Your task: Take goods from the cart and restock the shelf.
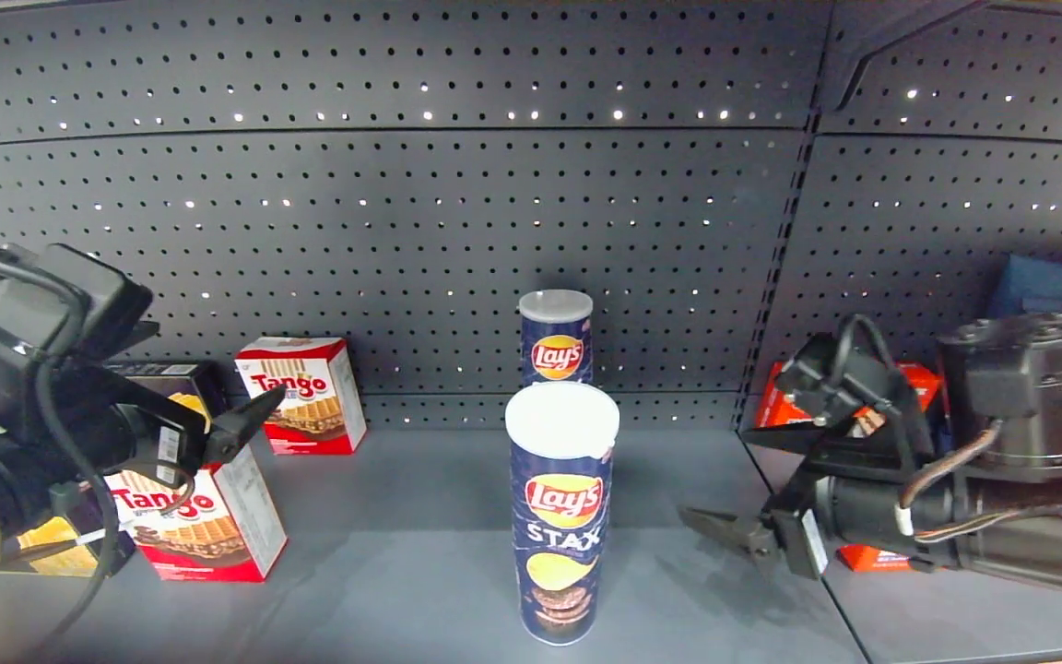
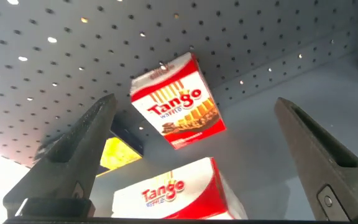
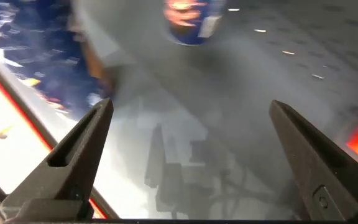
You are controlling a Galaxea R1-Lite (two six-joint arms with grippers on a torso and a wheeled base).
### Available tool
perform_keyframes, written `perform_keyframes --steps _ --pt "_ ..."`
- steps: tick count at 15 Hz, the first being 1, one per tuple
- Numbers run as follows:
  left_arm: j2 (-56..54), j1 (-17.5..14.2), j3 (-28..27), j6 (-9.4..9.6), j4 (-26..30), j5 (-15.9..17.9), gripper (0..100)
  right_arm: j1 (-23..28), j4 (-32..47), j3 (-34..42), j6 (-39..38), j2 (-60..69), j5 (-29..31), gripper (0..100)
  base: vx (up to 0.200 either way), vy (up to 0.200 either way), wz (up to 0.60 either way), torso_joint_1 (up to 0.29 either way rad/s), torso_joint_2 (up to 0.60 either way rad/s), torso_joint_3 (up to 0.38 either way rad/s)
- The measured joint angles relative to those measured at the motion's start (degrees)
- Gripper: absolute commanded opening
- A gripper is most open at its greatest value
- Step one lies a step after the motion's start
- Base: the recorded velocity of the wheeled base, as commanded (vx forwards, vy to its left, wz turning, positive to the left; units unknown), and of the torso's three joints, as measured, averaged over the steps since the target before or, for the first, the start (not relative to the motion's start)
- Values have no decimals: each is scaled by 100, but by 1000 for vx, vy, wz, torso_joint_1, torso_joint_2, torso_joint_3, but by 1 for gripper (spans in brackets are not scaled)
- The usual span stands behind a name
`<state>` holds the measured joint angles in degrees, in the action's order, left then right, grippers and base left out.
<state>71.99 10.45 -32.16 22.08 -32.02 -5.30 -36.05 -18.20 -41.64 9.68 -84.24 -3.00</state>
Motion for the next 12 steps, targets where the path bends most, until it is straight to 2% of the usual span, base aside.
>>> perform_keyframes --steps 2,4,5,7,11,12 --pt "-523 -271 113 -62 138 -5 100 597 9 341 24 836 -4 100 0 0 0 0 0 0" --pt "-1181 -563 396 -148 345 -9 100 1607 15 783 22 1794 -30 100 0 0 0 0 0 0" --pt "-1596 -692 650 -205 458 -24 100 2161 22 1073 -13 2341 -34 100 0 0 0 0 0 0" --pt "-2397 -855 1265 -284 611 -79 100 2839 41 1674 -95 3324 55 100 0 0 0 0 0 0" --pt "-3922 -983 2356 -339 1092 -216 100 3285 66 2909 -24 4876 808 100 0 0 0 0 0 0" --pt "-4250 -990 2527 -344 1410 -227 100 3349 66 3106 -22 5127 920 100 0 0 0 0 0 0"
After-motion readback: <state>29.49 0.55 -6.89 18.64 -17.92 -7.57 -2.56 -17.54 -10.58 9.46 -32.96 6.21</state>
